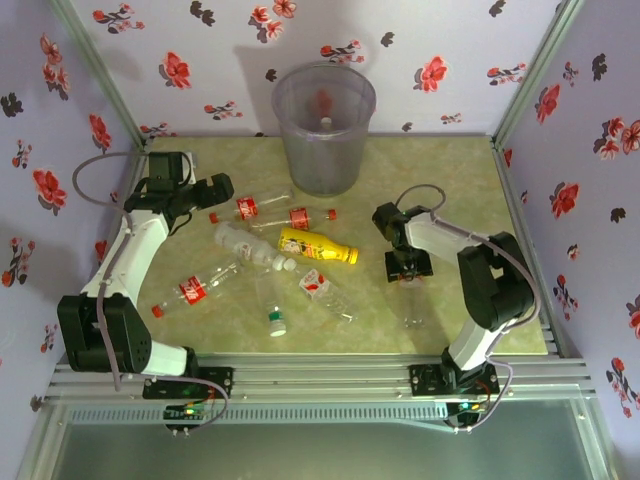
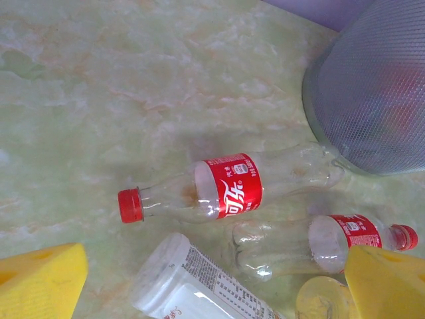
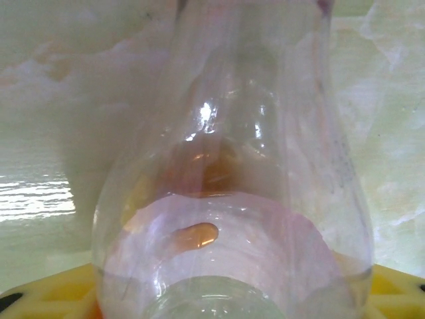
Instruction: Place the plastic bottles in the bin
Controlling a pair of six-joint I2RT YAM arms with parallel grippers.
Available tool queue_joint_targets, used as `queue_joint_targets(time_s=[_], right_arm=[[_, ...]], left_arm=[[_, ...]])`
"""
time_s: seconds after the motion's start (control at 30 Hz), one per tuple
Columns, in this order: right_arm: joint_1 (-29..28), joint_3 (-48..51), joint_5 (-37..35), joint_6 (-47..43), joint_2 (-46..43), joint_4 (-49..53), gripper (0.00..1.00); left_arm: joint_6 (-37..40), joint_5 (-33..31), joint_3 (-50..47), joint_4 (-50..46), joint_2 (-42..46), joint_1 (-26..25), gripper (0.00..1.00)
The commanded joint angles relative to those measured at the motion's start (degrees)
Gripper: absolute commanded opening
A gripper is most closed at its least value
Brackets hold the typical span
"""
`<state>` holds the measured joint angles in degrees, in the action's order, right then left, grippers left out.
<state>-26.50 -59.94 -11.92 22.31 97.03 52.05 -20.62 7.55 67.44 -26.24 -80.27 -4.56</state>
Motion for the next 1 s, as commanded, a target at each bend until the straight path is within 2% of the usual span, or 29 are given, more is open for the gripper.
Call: queue_joint_targets(time_s=[0.0,0.23,0.33,0.43,0.5,0.83,0.93,0.97], right_arm=[[0.6,-2.5,-2.0,1.6,-3.6,2.7,0.58],[2.2,-10.5,-2.0,2.2,-14.6,6.0,0.5],[3.5,-15.0,-2.1,2.8,-19.8,4.0,0.49],[4.5,-19.5,-1.3,2.3,-22.8,-0.9,0.4],[4.6,-22.0,-1.1,1.6,-23.7,-6.4,0.33],[5.4,-27.3,10.1,-0.8,-20.2,-42.9,0.27],[5.5,-27.0,12.3,-1.9,-16.6,-54.5,0.08],[5.4,-26.7,13.3,-1.7,-15.6,-58.8,0.06]], left_arm=[[0.8,-0.8,1.1,-0.7,1.5,-0.3,1.0],[0.8,-0.8,1.1,-0.7,1.4,-0.3,1.0],[0.8,-0.8,1.1,-0.7,1.4,-0.3,1.0],[0.6,-0.8,1.1,-0.7,1.3,-0.3,1.0],[0.7,-0.8,1.0,-0.7,1.3,-0.3,1.0],[1.2,-0.8,0.9,-0.6,0.4,-0.3,1.0],[1.1,-0.8,0.9,-0.7,0.3,-0.3,1.0],[1.1,-0.8,1.0,-0.8,0.3,-0.3,1.0]])
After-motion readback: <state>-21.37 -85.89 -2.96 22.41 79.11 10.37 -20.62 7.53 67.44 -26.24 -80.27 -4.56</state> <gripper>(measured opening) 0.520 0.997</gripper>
